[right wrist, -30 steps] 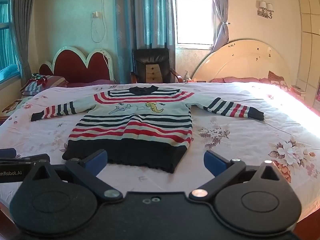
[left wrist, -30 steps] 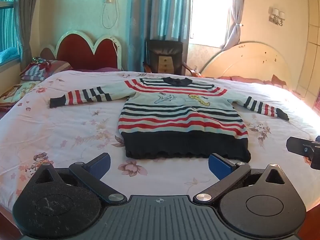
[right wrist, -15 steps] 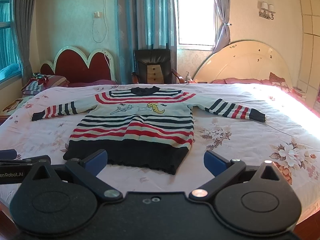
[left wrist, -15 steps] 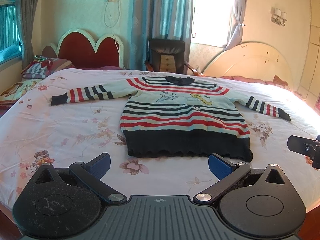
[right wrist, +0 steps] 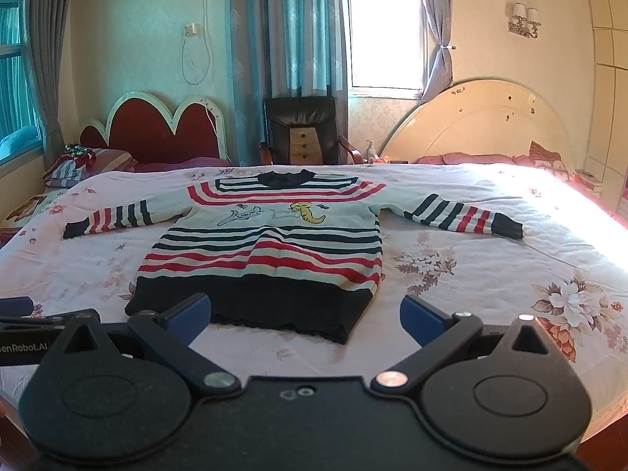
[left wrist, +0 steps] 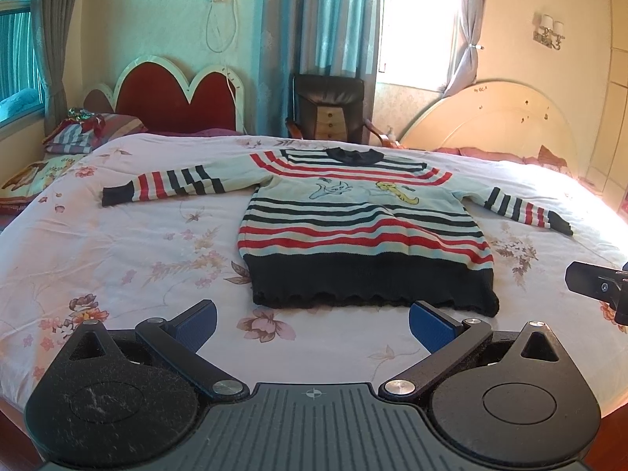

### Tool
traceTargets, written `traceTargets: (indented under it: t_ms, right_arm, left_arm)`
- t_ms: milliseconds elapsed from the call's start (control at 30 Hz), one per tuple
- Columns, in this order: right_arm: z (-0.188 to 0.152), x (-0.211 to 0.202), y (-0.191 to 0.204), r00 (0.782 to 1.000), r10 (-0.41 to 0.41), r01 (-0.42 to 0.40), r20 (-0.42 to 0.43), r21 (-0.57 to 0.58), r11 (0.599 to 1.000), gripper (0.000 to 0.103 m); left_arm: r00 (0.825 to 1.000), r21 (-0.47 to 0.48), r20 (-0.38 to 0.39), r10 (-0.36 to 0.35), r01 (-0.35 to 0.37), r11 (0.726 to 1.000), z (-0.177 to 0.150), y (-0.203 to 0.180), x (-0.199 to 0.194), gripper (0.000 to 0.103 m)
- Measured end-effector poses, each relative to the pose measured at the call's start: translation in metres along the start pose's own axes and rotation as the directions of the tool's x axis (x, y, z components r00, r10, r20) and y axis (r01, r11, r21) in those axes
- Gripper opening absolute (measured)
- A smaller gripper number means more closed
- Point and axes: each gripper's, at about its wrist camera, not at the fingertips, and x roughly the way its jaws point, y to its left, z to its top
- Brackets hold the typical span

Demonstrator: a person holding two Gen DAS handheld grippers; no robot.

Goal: Fold small clothes

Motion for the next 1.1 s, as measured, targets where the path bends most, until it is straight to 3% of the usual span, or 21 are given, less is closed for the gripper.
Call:
traceTargets:
  t_ms: [1100]
  right_arm:
    - [0.0011, 0.0004, -0.0006, 1.000, 0.004, -0.004, 0.001, 0.008, 1.000, 0.102]
  left_arm:
    - [1.000, 0.015, -0.002, -0.007, 0.007, 1.000, 0.0019, -0.0036, 0.0006, 0.103]
